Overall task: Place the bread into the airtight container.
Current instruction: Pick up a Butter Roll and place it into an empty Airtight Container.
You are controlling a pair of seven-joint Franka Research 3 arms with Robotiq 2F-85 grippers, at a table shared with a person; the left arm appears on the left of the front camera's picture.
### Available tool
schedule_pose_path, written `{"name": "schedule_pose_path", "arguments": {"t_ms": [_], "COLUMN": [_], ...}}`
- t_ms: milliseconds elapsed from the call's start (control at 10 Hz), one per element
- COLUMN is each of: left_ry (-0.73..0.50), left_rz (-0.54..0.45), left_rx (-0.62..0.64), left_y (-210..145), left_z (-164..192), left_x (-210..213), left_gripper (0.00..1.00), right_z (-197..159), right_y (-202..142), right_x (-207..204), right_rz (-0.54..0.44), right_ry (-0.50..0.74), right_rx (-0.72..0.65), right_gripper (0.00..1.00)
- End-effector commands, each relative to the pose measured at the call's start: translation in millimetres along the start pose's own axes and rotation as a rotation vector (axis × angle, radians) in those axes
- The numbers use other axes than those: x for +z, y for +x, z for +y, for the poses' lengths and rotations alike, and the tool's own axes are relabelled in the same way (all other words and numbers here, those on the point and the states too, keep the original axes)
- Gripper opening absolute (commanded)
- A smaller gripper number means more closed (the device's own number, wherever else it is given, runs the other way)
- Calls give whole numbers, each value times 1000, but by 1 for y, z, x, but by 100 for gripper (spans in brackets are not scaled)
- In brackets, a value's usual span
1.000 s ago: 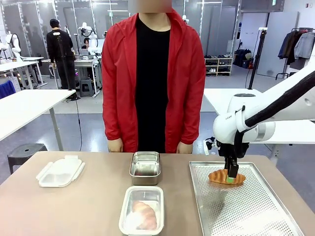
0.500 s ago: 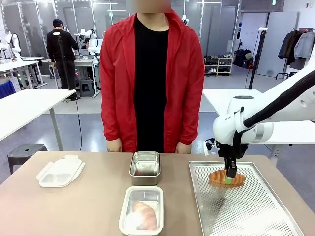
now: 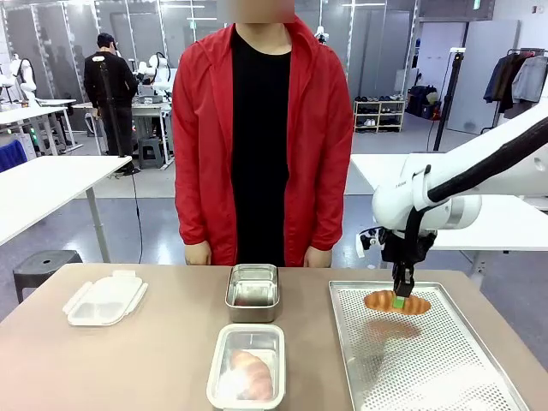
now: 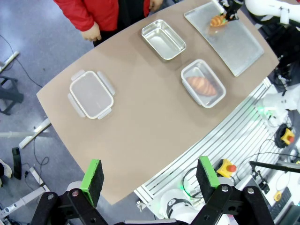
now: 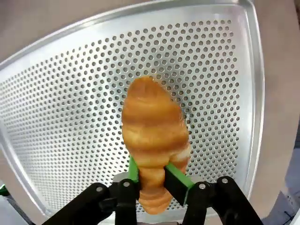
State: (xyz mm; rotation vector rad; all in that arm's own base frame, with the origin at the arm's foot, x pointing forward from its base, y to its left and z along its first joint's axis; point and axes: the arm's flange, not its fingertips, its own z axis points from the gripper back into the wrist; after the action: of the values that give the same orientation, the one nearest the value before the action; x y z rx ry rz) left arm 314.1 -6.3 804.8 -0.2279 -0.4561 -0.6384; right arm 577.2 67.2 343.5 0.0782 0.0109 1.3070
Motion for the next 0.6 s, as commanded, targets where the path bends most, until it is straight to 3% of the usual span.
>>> {"name": "schedule_pose_path", "arguments": {"t_ms": [0, 300, 500], "left_ry": [-11, -11, -11], "left_rz": [3, 3, 3], "left_rx": [-9, -9, -9], "left_y": [-2, -2, -2], "left_z": [-1, -1, -1], "left_x": [2, 2, 2], "left_gripper": [100, 100, 100], "right_z": [1, 21, 45], "right_y": [1, 11, 50], "right_x": [20, 71, 107], "right_rz": [-33, -32, -41], "right_ry": [19, -6, -53], "right_rx": [-14, -29, -14], "right_gripper": [3, 3, 3]}}
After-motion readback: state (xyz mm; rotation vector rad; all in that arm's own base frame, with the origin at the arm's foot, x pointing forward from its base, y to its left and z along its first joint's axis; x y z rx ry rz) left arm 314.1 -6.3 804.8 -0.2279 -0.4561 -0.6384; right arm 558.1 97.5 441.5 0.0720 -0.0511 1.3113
